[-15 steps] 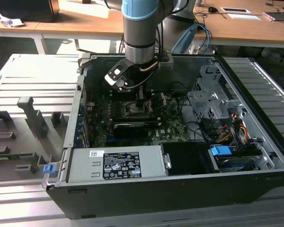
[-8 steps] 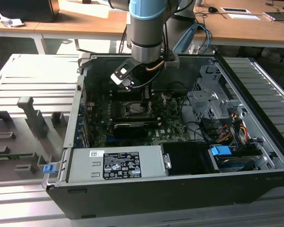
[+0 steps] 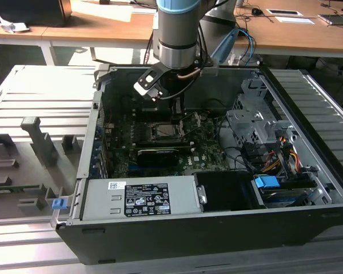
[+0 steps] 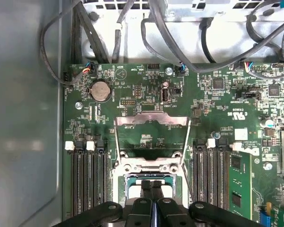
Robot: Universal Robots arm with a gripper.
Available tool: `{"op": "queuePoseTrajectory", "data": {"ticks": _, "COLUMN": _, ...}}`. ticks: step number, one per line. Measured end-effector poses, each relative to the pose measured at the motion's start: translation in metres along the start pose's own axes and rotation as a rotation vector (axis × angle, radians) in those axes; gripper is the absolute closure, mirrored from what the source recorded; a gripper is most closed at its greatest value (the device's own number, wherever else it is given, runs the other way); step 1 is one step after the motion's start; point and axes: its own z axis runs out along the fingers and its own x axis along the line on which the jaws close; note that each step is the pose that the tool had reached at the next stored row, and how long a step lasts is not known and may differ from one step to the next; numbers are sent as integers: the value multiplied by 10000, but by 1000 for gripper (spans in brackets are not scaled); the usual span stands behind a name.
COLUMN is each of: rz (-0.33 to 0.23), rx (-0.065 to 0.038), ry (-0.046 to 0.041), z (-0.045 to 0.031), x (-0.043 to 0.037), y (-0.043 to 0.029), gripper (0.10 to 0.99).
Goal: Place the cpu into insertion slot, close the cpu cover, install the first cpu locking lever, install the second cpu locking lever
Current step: 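Close the cpu cover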
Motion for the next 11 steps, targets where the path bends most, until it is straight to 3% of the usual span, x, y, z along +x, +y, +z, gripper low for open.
{"op": "queuePoseTrajectory", "data": {"ticks": 3, "rz": -1, "rx": 0, "ry": -11, "z": -106, "x": 5, "y": 6, "gripper": 980}}
{"op": "queuePoseTrajectory", "data": {"ticks": 9, "rz": -2, "rx": 0, "ry": -21, "z": -217, "x": 8, "y": 13, "gripper": 980}}
{"op": "queuePoseTrajectory", "data": {"ticks": 11, "rz": 0, "rx": 38, "ry": -21, "z": -271, "x": 10, "y": 51, "gripper": 980}}
